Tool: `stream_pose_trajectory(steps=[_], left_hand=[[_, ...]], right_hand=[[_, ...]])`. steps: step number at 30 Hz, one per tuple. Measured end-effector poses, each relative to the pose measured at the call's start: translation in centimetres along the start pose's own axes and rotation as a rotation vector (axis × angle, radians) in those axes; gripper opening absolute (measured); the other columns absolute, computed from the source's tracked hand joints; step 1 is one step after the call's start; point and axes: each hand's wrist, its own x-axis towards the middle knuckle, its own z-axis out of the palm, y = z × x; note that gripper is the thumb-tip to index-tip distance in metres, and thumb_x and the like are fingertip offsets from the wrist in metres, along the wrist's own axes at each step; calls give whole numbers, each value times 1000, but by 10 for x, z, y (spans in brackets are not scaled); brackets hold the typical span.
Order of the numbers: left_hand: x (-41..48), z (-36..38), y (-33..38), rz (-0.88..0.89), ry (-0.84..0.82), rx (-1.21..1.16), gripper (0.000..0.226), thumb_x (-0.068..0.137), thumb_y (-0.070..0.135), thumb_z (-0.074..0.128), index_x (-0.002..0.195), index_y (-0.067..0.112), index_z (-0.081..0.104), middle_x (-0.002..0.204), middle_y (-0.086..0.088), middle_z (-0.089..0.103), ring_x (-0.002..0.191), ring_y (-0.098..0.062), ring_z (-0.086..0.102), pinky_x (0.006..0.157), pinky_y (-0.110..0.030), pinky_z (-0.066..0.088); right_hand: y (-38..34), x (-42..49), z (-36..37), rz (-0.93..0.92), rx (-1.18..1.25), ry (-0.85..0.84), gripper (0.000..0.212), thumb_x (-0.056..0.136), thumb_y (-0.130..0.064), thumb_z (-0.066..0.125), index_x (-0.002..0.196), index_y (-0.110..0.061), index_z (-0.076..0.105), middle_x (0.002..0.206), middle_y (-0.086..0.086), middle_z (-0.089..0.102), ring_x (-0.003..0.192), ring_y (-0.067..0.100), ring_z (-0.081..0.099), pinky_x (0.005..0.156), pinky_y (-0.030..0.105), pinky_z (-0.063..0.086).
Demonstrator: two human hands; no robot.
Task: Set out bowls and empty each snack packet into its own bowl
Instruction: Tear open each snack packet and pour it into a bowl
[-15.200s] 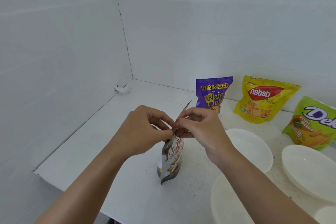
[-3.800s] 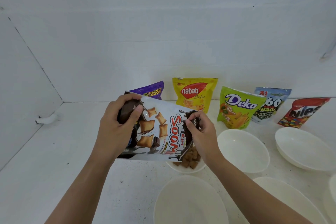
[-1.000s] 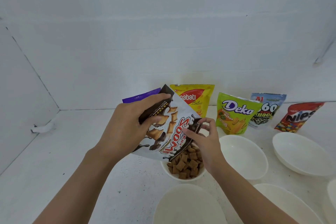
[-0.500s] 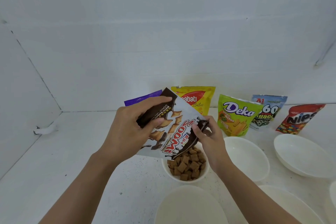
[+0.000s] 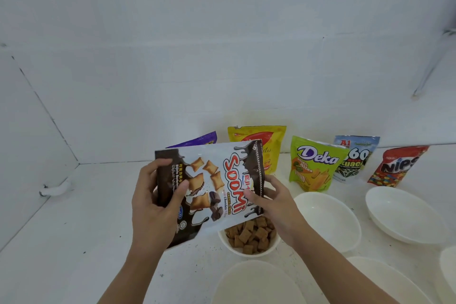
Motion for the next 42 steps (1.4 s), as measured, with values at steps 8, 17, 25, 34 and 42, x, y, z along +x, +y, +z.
stream_pose_trajectory(steps=[8,17,25,34,42], left_hand=[[-17,-3,-23,-265,114,-214,64,85,0,74,119,44,42,107,-9,74,88,-28,76,72,-46,63],[5,-22,-47,-399,-64,33,46,78,19,84,115,23,57,112,0,68,100,-22,68,68,-29,61],[38,-10,-18,-53,-441,659,53,77,42,83,120,32,53,110,12,63,97,-12,61,69,-15,44],[46,60,80,354,-358,468,58,90,42,68,136,47,33,129,12,49,105,1,54,74,-7,44],[-5,145,145,767,-488,596,24,95,40,54,115,30,64,104,8,66,95,-17,61,85,-46,47]], right_hand=[[-11,-3,2,-128,-33,97,17,86,-8,74,102,-7,71,97,7,78,89,29,75,77,40,60],[-58,-5,4,-372,-497,191,11,94,-21,67,84,-17,68,81,2,75,79,22,72,69,42,60],[-125,-31,9,-549,-889,141,10,97,-31,59,95,-24,65,87,-7,72,76,6,69,65,37,58],[-154,-65,-27,-691,-1123,255,14,99,-37,54,101,-24,60,94,-6,70,84,12,66,66,35,58],[-172,-134,-110,-824,-1171,409,12,96,-26,57,105,-21,64,89,-8,64,82,13,61,67,31,50]])
